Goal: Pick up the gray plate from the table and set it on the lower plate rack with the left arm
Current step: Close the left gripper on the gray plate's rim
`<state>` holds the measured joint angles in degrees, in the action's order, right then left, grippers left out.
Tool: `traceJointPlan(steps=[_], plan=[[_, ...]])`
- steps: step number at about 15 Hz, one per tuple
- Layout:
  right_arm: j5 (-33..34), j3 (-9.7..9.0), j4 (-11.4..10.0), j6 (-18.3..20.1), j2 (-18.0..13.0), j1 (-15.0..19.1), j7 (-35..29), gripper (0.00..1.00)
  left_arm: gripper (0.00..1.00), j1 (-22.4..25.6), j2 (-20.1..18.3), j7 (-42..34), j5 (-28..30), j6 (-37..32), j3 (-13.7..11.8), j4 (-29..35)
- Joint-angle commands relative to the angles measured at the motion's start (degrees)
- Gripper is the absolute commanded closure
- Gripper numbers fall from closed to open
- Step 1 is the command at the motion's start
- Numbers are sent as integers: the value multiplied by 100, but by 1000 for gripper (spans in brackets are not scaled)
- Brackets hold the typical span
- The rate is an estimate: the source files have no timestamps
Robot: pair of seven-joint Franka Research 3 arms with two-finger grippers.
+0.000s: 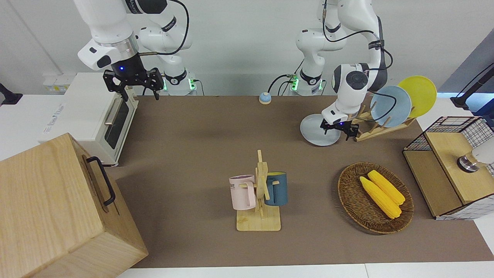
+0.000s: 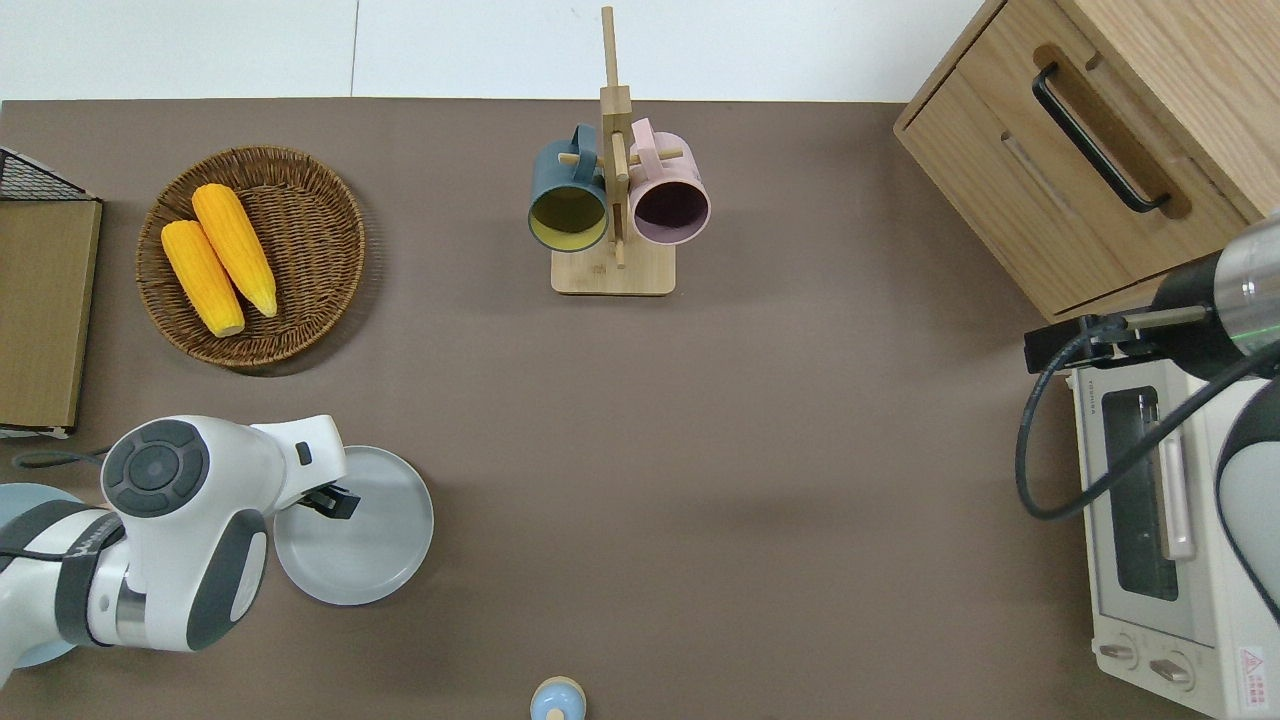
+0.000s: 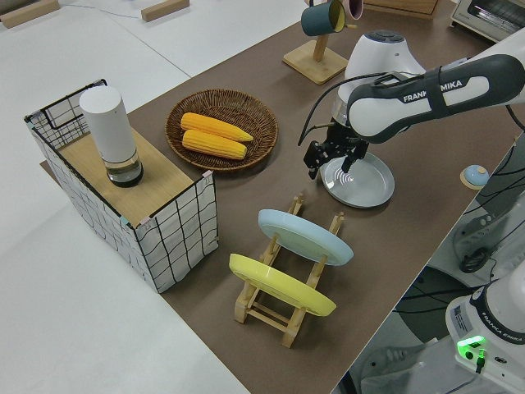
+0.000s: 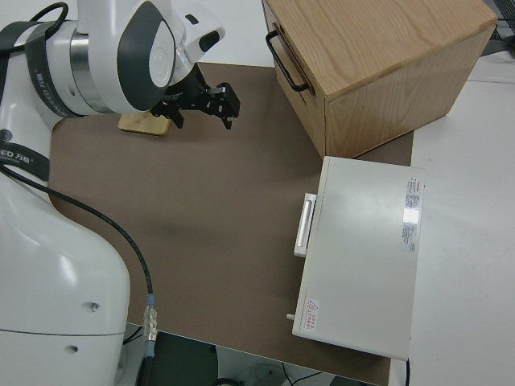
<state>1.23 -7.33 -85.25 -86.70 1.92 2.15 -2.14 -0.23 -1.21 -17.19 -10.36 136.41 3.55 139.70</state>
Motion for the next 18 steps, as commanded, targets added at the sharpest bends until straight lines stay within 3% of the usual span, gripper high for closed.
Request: traceJointPlan(steps=[1,12,14,16,18], plan=[[17,-120,123,92,55,128,-76,17,0,85,86,-47,-151,325,-3,162],[17,-120,114,92,55,128,-76,17,11,67,191,-30,-177,483,-3,250],[17,-120,114,92,55,128,-76,17,177,67,191,-21,-177,483,-3,250],[17,-120,114,92,55,128,-76,17,540,76,174,-12,-177,474,-3,250],[17,-120,114,92,55,128,-76,17,730,76,156,14,-177,474,-3,242]])
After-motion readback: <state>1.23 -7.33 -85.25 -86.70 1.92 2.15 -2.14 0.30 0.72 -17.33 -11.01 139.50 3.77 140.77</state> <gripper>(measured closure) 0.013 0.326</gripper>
